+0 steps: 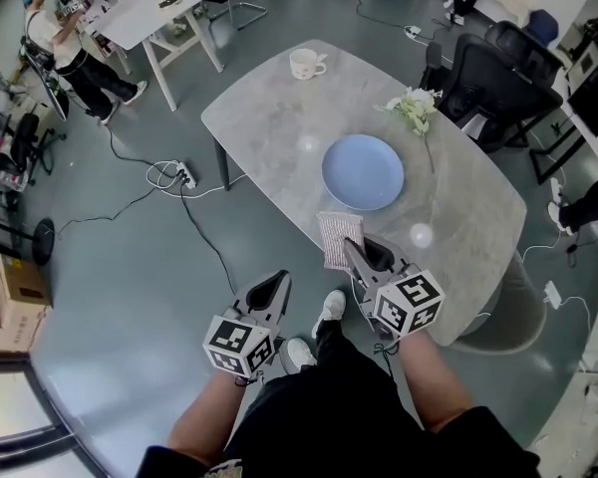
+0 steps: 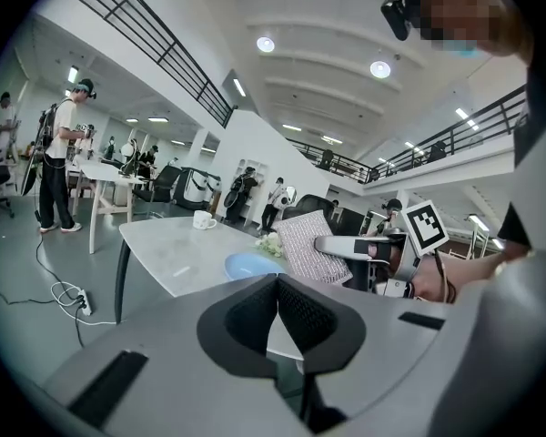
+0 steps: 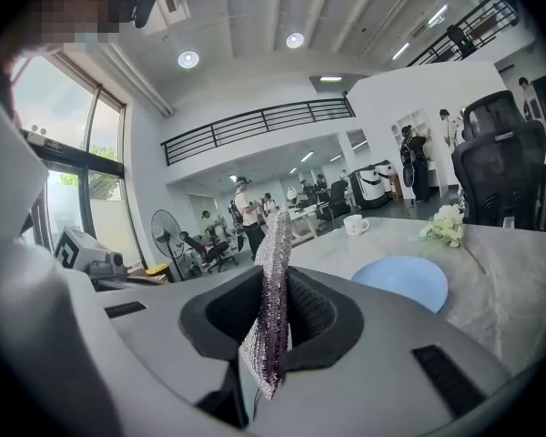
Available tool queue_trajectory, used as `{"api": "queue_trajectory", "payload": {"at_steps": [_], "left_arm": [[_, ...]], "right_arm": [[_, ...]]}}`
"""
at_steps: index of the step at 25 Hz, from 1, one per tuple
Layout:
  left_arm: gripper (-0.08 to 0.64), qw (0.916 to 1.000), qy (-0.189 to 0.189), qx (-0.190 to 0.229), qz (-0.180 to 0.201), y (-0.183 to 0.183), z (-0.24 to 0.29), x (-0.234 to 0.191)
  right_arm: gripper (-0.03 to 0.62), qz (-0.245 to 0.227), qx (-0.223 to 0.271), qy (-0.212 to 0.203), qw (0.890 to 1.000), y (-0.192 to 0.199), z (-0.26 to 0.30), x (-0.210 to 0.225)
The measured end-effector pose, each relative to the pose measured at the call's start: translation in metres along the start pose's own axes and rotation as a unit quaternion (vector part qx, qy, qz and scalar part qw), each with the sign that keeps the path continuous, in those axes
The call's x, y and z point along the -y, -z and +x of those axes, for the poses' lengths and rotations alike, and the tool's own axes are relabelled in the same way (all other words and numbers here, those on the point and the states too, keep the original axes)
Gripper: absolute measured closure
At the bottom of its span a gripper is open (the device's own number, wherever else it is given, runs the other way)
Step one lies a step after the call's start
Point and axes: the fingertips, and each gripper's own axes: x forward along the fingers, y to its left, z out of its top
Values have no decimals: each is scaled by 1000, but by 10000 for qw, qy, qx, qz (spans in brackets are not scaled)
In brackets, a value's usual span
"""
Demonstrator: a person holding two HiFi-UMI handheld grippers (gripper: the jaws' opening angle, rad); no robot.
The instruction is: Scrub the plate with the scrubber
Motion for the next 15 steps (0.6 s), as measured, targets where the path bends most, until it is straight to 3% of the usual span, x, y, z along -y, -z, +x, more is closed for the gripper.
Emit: {"api": "queue_trajectory", "payload": {"at_steps": [15], "left_arm": [[543, 9996, 26, -256, -116, -29, 130, -39]], "right_arm": [[517, 329, -130, 225, 9991, -28, 53, 121]]}}
